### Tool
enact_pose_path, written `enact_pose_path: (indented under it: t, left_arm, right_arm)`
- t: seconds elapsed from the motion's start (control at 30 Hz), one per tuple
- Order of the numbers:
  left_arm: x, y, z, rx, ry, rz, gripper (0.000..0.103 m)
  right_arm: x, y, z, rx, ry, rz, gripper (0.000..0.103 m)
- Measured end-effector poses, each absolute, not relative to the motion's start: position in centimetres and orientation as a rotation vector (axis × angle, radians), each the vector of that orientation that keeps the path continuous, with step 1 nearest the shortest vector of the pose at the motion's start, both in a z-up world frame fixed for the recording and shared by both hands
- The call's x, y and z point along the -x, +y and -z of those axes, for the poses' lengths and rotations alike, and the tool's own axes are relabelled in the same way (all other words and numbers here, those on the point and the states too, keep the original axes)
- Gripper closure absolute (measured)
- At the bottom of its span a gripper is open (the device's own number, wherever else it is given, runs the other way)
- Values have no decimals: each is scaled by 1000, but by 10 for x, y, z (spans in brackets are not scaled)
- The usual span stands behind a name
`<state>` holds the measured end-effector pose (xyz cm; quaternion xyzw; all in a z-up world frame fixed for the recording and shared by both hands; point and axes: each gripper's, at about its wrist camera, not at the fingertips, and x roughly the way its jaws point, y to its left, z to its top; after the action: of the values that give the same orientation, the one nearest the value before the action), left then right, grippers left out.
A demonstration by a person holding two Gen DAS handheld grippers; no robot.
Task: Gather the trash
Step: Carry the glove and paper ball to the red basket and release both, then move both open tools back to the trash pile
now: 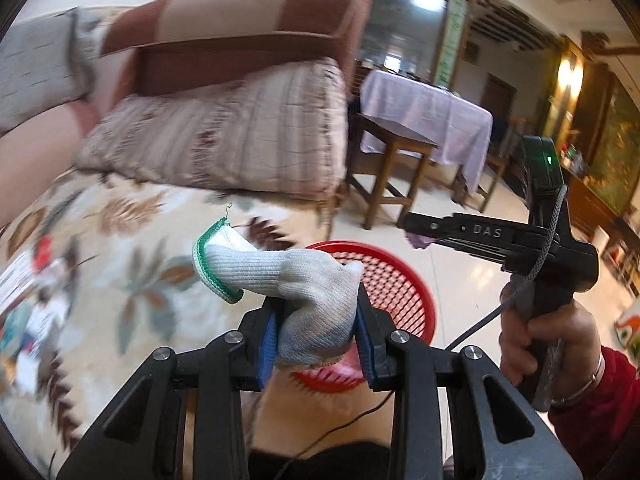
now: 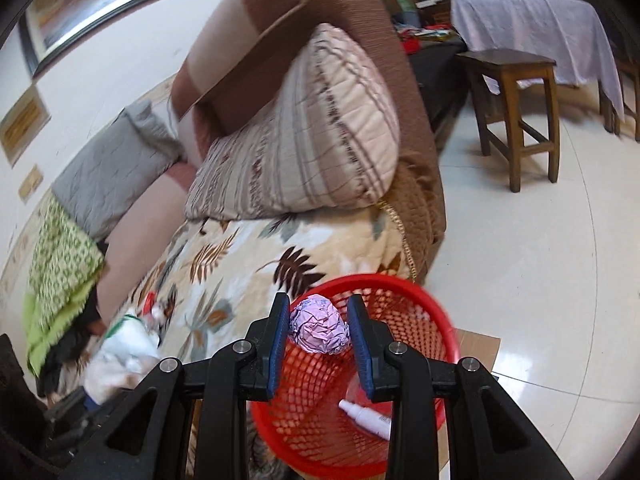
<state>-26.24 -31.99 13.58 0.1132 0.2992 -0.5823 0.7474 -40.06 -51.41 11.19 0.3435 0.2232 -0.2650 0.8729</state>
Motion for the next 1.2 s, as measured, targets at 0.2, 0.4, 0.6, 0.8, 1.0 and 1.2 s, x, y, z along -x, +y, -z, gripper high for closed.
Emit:
enact_pose_path:
  t: [0.2, 0.4, 0.6, 0.8, 1.0, 1.2]
  left_arm:
    - [265, -374, -130, -249, 711, 1305, 41]
    - [253, -354, -130, -221, 715, 1256, 39]
    - [240, -293, -118, -215, 705, 1146, 34]
    - [207, -220, -97, -227, 727, 963, 33]
    - [145, -150, -85, -203, 740, 734, 31]
    - [78, -87, -78, 24, 790, 553, 31]
  right_arm:
    - [407, -536, -105, -756, 461, 574, 40]
    - [406, -533, -102, -749, 480, 554, 40]
    - [372, -493, -103, -710, 532, 451, 40]
    - [322, -439, -105, -622, 607, 331, 40]
    - [266, -391, -107, -548, 676, 220, 40]
    - [192, -343, -110, -528, 740, 54, 40]
